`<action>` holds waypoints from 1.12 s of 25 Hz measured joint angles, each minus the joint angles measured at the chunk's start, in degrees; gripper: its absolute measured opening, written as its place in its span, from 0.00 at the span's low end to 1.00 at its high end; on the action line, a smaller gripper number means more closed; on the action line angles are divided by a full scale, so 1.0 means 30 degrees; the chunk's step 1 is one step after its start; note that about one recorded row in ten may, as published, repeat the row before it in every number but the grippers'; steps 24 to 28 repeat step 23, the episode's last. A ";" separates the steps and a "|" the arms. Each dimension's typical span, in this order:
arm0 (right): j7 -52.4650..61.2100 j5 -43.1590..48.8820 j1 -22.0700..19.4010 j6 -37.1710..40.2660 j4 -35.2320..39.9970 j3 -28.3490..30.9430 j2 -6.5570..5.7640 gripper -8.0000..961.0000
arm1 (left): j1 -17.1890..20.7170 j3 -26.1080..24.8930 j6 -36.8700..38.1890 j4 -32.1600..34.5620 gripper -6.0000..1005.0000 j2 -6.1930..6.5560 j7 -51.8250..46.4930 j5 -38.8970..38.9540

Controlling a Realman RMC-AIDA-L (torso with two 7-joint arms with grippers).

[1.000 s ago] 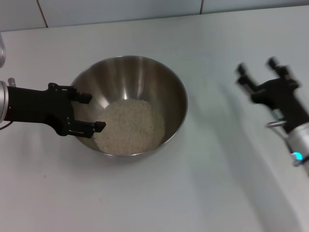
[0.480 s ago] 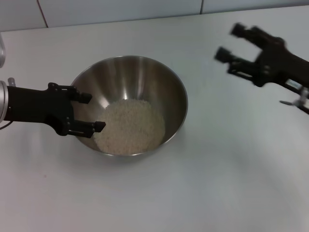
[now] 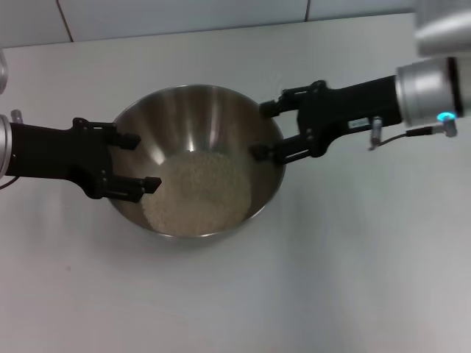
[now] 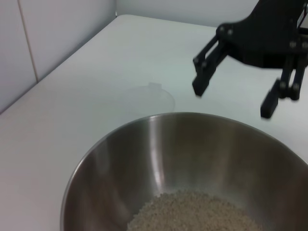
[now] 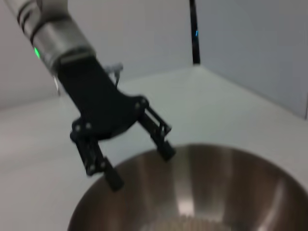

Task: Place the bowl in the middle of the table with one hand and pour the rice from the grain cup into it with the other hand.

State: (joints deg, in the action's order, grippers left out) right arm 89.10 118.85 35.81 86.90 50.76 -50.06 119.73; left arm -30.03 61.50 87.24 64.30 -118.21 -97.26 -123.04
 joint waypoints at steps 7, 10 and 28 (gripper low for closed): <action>0.2458 0.0076 -0.0644 -0.1157 0.2632 -0.3434 0.0004 0.85 | -0.0009 -0.0022 -0.0037 0.0098 0.82 0.0000 -0.0017 0.0002; 0.2671 0.0082 -0.0650 -0.1165 0.2727 -0.3571 -0.0006 0.85 | -0.0010 -0.0022 -0.0042 0.0110 0.82 0.0000 -0.0019 0.0002; 0.2631 0.0083 -0.0795 -0.1402 0.2830 -0.3680 -0.0018 0.85 | -0.0004 0.0087 -0.0047 0.0130 0.82 -0.0035 -0.0041 0.0000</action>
